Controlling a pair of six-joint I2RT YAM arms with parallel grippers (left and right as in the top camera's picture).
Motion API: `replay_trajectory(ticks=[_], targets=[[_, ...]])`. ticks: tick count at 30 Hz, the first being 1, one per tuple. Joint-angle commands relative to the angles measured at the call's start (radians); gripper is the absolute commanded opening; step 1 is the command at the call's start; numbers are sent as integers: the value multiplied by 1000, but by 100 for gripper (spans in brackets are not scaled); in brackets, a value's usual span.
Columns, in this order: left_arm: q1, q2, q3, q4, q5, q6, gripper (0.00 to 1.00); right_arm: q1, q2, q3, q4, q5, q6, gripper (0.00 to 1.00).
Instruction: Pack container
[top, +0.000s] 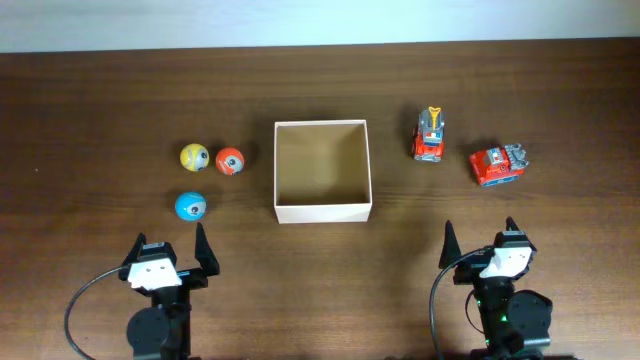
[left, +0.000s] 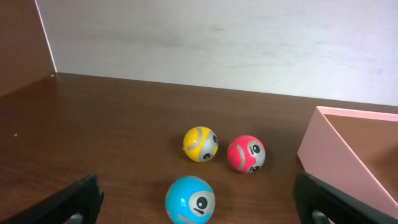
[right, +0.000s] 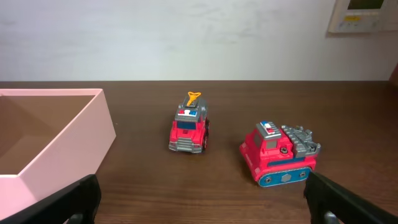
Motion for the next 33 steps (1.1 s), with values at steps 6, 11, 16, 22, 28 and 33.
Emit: replay_trajectory(ticks=[6, 11, 16, 22, 28, 33], targets=[[-4, -9, -2, -5, 8, 13, 99, -5, -10, -9, 0, -13, -8, 99], [-4, -9, -2, -5, 8, 13, 99, -5, -10, -9, 1, -13, -8, 99], [-4, -9, -2, -5, 8, 13, 99, -5, -10, -9, 9, -13, -7, 99], [-4, -9, -2, -5, 8, 13, 99, -4, -10, -8, 14, -59, 19, 99], [-4, -9, -2, -5, 8, 13, 99, -4, -10, 8, 34, -135, 20, 99], [-4, -9, -2, -5, 8, 13, 99, -4, -3, 100, -25, -132, 46, 99]])
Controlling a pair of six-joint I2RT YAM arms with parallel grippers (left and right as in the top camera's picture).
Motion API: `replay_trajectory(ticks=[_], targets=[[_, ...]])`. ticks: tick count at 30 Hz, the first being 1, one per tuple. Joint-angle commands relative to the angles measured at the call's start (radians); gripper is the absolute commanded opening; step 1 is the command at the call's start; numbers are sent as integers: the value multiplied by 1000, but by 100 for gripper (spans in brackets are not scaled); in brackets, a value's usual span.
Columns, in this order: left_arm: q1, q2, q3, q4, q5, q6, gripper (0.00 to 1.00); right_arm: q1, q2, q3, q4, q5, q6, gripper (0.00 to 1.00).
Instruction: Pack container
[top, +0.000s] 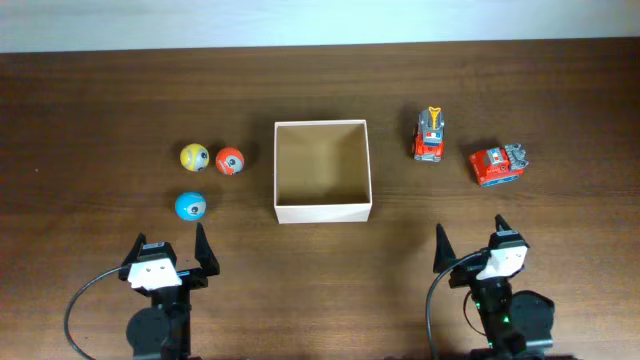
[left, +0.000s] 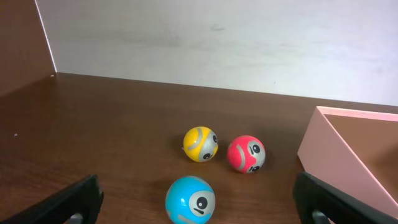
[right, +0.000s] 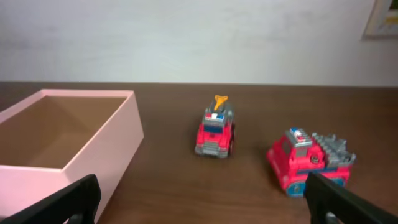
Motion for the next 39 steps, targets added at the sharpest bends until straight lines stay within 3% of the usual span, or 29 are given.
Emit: replay_trajectory(ticks=[1, 6, 11, 24, 32, 39], targets=[[-4, -9, -2, -5, 8, 13, 99, -4, 9, 130, -51, -15, 27, 98], [-4, -9, -2, -5, 8, 13, 99, -5, 109, 309, -163, -6, 26, 99], [-4, -9, -2, -5, 8, 13, 99, -5, 318, 521, -304, -6, 26, 99], [-4, -9, -2, -5, 8, 13, 99, -4, 1066, 1155, -772, -28, 26, 99], [-4, -9, -2, -5, 8, 13, 99, -4, 1384, 1233, -730, -135, 26, 99], [-4, -9, -2, -5, 8, 13, 99, -4, 1501, 1235, -587, -62, 26, 99]])
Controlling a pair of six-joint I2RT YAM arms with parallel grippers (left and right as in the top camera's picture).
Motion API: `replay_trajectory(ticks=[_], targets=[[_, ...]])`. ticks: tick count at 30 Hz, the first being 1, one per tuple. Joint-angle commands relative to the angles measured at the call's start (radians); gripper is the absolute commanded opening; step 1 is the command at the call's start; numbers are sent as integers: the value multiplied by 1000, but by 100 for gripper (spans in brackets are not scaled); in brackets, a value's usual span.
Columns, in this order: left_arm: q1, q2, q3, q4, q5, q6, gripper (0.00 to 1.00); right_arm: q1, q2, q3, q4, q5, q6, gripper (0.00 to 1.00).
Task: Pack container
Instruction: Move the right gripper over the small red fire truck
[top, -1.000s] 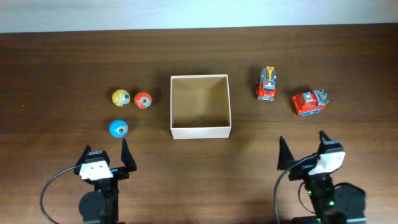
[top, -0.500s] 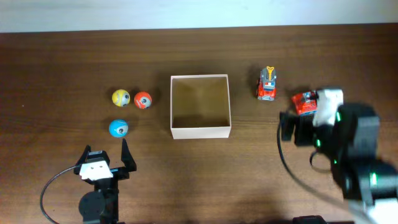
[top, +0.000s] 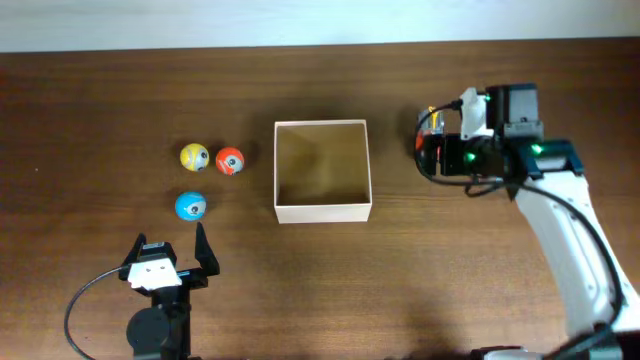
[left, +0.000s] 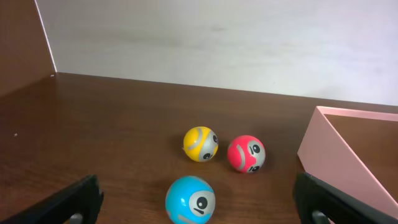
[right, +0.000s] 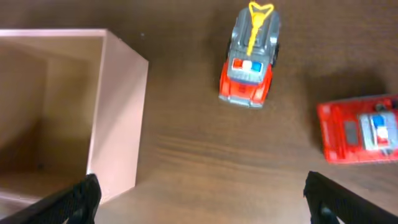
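The open cardboard box (top: 322, 170) stands mid-table. Left of it lie a yellow ball (top: 194, 157), a red ball (top: 229, 161) and a blue ball (top: 190, 206). My left gripper (top: 170, 255) rests open near the front edge, with the blue ball (left: 190, 198) just ahead of its fingers (left: 74, 202). My right gripper (top: 428, 150) hovers open and high, right of the box, looking down on a red truck with a yellow crane (right: 249, 59) and a second red truck (right: 360, 127). The arm hides the second truck in the overhead view.
The dark wooden table (top: 100, 80) runs back to a pale wall. The box's right wall (right: 118, 106) lies close to the left of my right gripper (right: 199, 205). My right arm (top: 560, 230) stretches over the table's right side.
My right arm has gone from its low place at the front edge to high over the two trucks, its camera now facing down. The left arm, balls, box and trucks are unmoved.
Both grippers sat open at the front edge, left facing the balls, right facing the trucks. Then the right gripper had turned slightly toward the box. Now it is open above the trucks, right of the box.
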Motion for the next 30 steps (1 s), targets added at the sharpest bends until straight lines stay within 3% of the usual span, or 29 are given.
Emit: replay_trajectory(ticks=[1, 6, 11, 30], targets=[[-4, -8, -2, -5, 8, 13, 99, -4, 26, 18, 65, 72, 7, 99], [-4, -8, -2, -5, 8, 13, 99, -4, 94, 18, 190, 200, 7, 99], [-4, -8, -2, -5, 8, 13, 99, -1, 207, 18, 293, 193, 7, 99], [-4, -8, -2, -5, 8, 13, 99, 3, 416, 17, 381, 110, 8, 99]])
